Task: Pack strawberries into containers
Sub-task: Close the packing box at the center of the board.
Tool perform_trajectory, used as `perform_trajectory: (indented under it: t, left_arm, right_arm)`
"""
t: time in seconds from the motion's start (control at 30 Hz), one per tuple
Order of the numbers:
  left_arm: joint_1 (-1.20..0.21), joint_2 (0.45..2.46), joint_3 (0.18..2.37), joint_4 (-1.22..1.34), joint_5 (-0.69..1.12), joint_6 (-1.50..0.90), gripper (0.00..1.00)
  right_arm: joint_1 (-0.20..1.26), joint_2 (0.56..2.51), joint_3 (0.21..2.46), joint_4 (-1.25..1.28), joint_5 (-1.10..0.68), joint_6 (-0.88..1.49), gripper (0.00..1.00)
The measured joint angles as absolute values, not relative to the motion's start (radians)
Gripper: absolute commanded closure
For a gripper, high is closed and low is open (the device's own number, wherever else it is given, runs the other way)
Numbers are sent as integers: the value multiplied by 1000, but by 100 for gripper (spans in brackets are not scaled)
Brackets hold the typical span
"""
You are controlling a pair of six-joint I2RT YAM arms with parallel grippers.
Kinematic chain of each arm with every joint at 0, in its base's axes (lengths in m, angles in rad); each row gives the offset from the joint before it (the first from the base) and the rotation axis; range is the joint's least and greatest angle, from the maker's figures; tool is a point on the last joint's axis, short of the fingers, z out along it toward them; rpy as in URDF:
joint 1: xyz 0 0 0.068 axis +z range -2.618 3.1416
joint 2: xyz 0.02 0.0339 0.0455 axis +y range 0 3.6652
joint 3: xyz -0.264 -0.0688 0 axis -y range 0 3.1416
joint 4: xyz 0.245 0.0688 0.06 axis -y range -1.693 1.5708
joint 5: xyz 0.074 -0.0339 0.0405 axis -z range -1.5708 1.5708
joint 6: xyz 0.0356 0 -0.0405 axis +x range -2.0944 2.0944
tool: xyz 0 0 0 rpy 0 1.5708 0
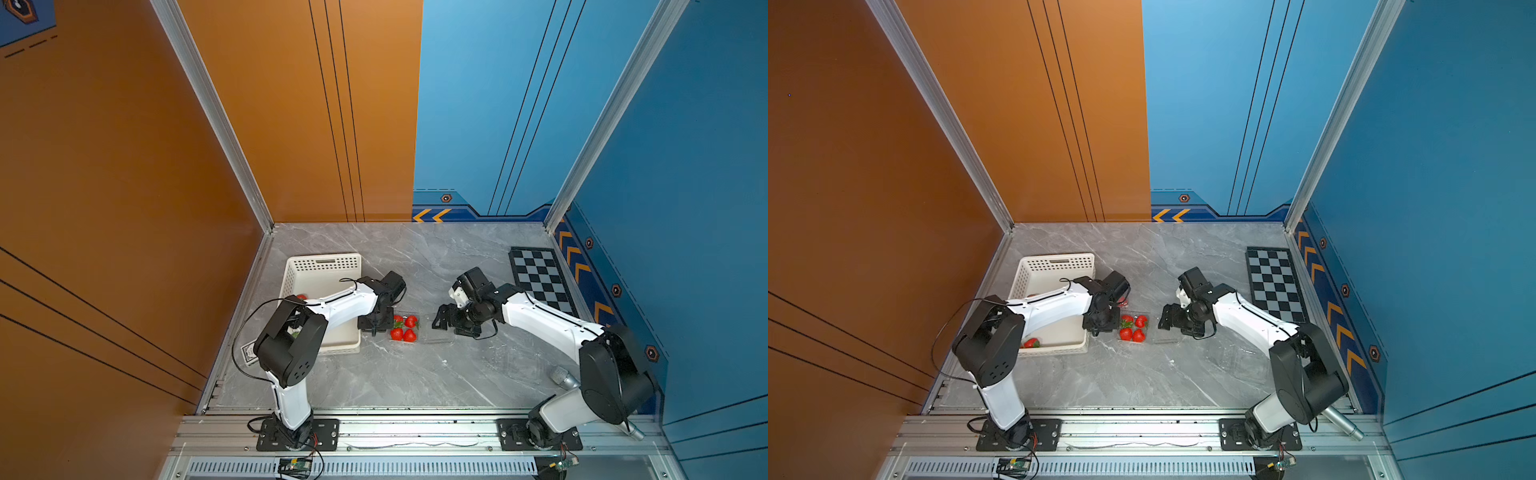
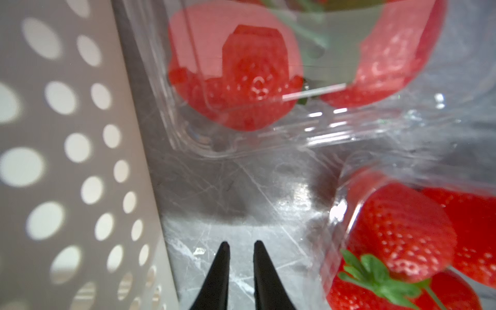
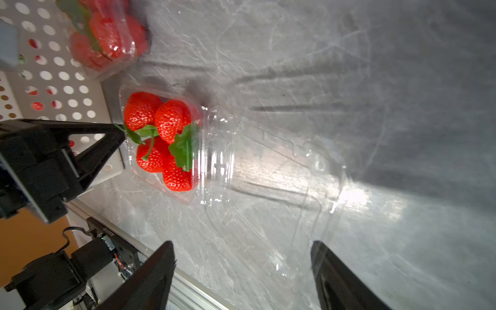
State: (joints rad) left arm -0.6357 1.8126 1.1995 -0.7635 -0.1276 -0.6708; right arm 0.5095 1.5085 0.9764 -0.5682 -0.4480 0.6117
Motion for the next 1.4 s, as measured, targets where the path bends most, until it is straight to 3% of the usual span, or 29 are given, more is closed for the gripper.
perform_trajectory:
  t: [0.33, 0.57, 0.77, 1.07, 1.4]
  left_arm:
    - [-636, 1813, 1200, -762, -128, -671, 79]
    - [-621, 1784, 1176, -737, -128, -679, 73]
    - [-568, 1638, 1090, -688, -128, -708, 62]
    - [-534, 1559, 1056, -638, -119, -712, 55]
    - [-535, 1536, 1001, -583, -80, -712, 46]
  right_arm:
    - [527, 1470, 965, -416, -582, 699, 18]
    - [571, 1470, 965, -311, -612, 762, 18]
    - [607, 1506, 965, -222, -630, 807, 20]
    - [650, 1634, 965, -112, -637, 866, 30]
    - [676, 1728, 988, -94, -624, 899, 48]
